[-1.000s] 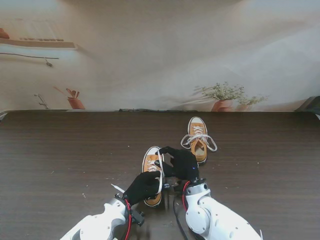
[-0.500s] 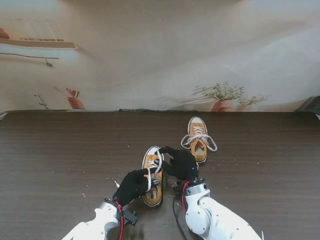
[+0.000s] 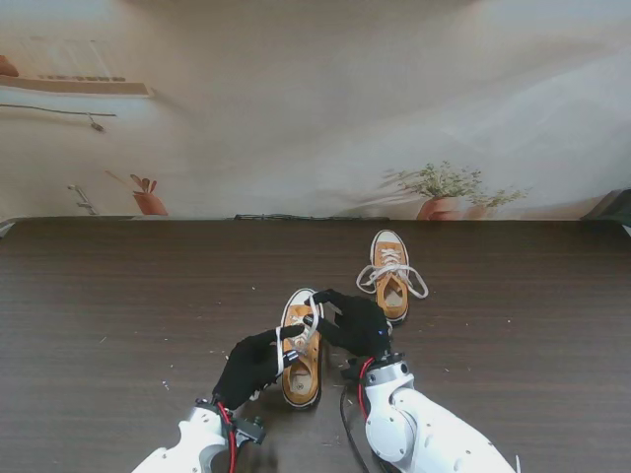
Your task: Tie the shoelaces into a bow on the shoes
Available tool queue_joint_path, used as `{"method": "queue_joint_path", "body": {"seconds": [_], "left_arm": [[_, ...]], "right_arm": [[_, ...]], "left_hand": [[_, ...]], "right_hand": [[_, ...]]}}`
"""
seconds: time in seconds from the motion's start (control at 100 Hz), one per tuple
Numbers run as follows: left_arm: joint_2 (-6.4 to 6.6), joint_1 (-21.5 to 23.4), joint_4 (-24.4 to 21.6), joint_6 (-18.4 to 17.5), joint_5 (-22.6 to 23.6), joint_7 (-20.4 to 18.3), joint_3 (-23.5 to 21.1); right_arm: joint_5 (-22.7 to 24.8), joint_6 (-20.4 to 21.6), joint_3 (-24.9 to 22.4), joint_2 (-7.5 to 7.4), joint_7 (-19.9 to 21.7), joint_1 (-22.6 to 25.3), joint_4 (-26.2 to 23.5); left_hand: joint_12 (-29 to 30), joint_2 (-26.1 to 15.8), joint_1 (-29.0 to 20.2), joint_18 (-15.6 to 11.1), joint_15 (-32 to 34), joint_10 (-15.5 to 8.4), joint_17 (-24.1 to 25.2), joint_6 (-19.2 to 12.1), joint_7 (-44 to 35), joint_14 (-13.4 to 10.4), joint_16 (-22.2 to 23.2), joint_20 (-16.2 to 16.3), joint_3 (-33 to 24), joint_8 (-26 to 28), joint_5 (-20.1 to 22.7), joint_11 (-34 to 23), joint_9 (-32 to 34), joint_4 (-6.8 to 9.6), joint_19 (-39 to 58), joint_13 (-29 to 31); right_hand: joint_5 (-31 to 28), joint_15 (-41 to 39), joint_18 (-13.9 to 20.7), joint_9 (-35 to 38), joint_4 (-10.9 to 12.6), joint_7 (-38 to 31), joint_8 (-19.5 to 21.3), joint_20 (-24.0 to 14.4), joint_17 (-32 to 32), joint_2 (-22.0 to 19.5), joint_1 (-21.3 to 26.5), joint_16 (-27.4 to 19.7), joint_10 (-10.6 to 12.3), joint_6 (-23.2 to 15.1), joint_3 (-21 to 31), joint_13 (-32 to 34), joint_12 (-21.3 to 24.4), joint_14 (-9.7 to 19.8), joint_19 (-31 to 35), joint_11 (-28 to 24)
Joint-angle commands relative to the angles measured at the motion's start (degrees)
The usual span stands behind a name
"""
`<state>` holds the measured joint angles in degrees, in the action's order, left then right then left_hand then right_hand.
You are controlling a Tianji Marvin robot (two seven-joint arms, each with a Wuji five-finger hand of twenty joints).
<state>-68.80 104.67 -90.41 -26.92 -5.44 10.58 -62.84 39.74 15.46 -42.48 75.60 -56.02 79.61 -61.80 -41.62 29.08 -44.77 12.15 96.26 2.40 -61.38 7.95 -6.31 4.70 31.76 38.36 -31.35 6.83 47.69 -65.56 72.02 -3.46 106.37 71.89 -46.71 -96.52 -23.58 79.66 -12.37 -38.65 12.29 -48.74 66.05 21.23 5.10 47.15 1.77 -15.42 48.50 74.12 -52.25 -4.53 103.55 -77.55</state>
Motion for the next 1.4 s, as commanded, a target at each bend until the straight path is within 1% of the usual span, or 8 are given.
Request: {"method": "queue_joint_path", "body": {"seconds": [0.0, 0.17, 0.34, 0.6, 0.92, 1.1, 1.29, 1.39], "left_arm": [[-0.27, -1.21, 0.7, 0.19, 0.08, -0.7, 0.27], [-1.61, -3.01, 3.71, -2.74, 1.17, 3.61, 1.21], [-3.23, -5.48, 7.16, -6.87, 6.33, 9.84, 1.97], [-5.06, -9.63, 13.22, -9.37, 21.54, 21.16, 2.66], [-5.35, -11.71, 16.26, -9.99, 29.77, 26.67, 4.58], [-4.57, -12.08, 16.01, -7.19, 36.26, 30.61, 5.29], [-4.03, -12.93, 16.39, -4.31, 41.0, 34.58, 6.55], [-3.78, -13.52, 16.88, -2.98, 43.26, 36.61, 7.25]], "right_arm": [[-0.25, -0.18, 0.04, -0.13, 1.07, 0.17, 0.01], [-1.17, 0.74, -0.98, -0.13, 1.93, 1.3, -1.65], [-1.96, 1.85, -1.63, -0.12, 2.81, 2.0, -2.64], [-3.32, 3.48, -3.73, -0.74, 5.87, 4.59, -6.72], [-3.42, 4.05, -4.6, -1.56, 8.42, 5.91, -8.61], [-3.24, 3.89, -4.21, -1.65, 8.77, 5.93, -8.79], [-2.92, 3.72, -3.88, -1.71, 8.71, 5.93, -8.88], [-3.02, 3.68, -3.78, -1.71, 8.94, 5.96, -8.98]], "left_hand": [[-0.27, 0.55, 1.22, -6.43, 1.16, 3.19, -1.64, -7.54, 1.06, -1.23, -0.26, 0.93, 0.31, -1.16, -0.68, 0.04, 2.11, -0.74, 13.6, 0.98], [-0.21, 0.85, 1.21, -6.13, 1.16, 3.54, -1.58, -8.26, 0.97, -1.24, -0.26, 1.04, -0.17, -1.14, -0.48, 0.14, 2.27, -0.76, 13.6, 0.98], [-0.19, 1.38, 1.27, -5.35, 1.11, 3.63, -1.49, -9.52, 0.94, -0.79, -0.26, 0.8, -1.26, -1.13, -0.45, 0.18, 2.46, -0.8, 13.6, 0.97], [-0.09, 2.47, 1.44, -4.7, 1.16, 3.86, -1.45, -9.8, 1.05, -0.21, -0.17, 0.75, -2.71, -1.17, -0.77, 0.18, 2.83, -0.99, 13.6, 0.96], [0.06, 3.27, 1.9, -4.5, 1.13, 3.8, -1.43, -10.34, 1.4, -0.09, -0.15, 0.62, -3.96, -1.3, -1.68, 0.26, 2.79, -1.27, 13.6, 0.96], [0.13, 3.47, 1.91, -4.75, 1.13, 3.54, -1.47, -9.93, 1.34, -0.59, -0.14, 0.62, -4.25, -1.29, -1.53, 0.37, 2.7, -1.39, 13.6, 0.97], [0.21, 3.45, 1.92, -5.16, 1.22, 3.4, -1.51, -9.86, 1.3, -0.98, -0.12, 0.69, -4.29, -1.28, -1.45, 0.5, 2.65, -1.46, 13.6, 0.98], [0.23, 3.48, 1.89, -5.3, 1.26, 3.36, -1.53, -9.95, 1.3, -1.14, -0.11, 0.77, -4.29, -1.29, -1.45, 0.53, 2.62, -1.46, 13.6, 0.98]], "right_hand": [[2.12, -3.63, -1.22, 3.38, 1.75, 0.56, 1.24, -0.87, 1.09, 0.29, -1.9, 0.22, -2.25, 0.81, -0.37, 0.84, -0.52, -0.15, 10.36, -0.94], [1.4, -3.61, -1.26, 3.39, 1.73, 0.15, 1.42, -0.88, 1.09, 0.75, -1.55, 0.2, -2.29, 0.72, -0.38, 0.84, -0.51, -0.19, 10.3, -0.83], [0.18, -3.61, -1.3, 3.38, 1.73, 0.23, 1.3, -0.89, 1.09, 1.72, -1.12, 0.19, -2.21, 0.56, 0.01, 0.84, -0.52, -0.19, 10.27, -0.78], [-5.16, -3.4, -1.76, 3.37, 1.62, 0.39, 0.59, -0.95, 1.03, 3.47, -0.94, 0.1, -2.31, 1.76, 1.68, 0.82, -0.44, -0.67, 10.07, -0.38], [-13.26, -2.91, -1.9, 3.37, 1.4, -2.56, 0.27, -1.09, 1.02, 7.22, -0.5, -0.13, -2.65, 5.81, 4.81, 0.81, -0.06, -0.93, 9.91, 1.03], [-14.72, -1.94, -2.28, 2.12, 1.15, -3.75, 0.67, -0.89, 0.91, 8.16, -0.64, -0.58, -2.89, 9.3, 5.58, 0.8, 0.05, -1.25, 9.1, 2.0], [-16.68, -1.2, -2.83, 0.93, 0.92, -4.82, 7.29, -0.93, 0.85, 9.05, -0.75, -1.28, -3.04, 12.17, 6.47, 0.8, 0.78, -1.61, 8.2, 2.23], [-17.24, -0.89, -2.98, 0.6, 0.93, -5.49, 8.25, -0.82, 0.79, 8.94, -0.89, -1.41, -3.23, 12.6, 6.52, 0.78, 0.87, -1.81, 7.88, 2.35]]}}
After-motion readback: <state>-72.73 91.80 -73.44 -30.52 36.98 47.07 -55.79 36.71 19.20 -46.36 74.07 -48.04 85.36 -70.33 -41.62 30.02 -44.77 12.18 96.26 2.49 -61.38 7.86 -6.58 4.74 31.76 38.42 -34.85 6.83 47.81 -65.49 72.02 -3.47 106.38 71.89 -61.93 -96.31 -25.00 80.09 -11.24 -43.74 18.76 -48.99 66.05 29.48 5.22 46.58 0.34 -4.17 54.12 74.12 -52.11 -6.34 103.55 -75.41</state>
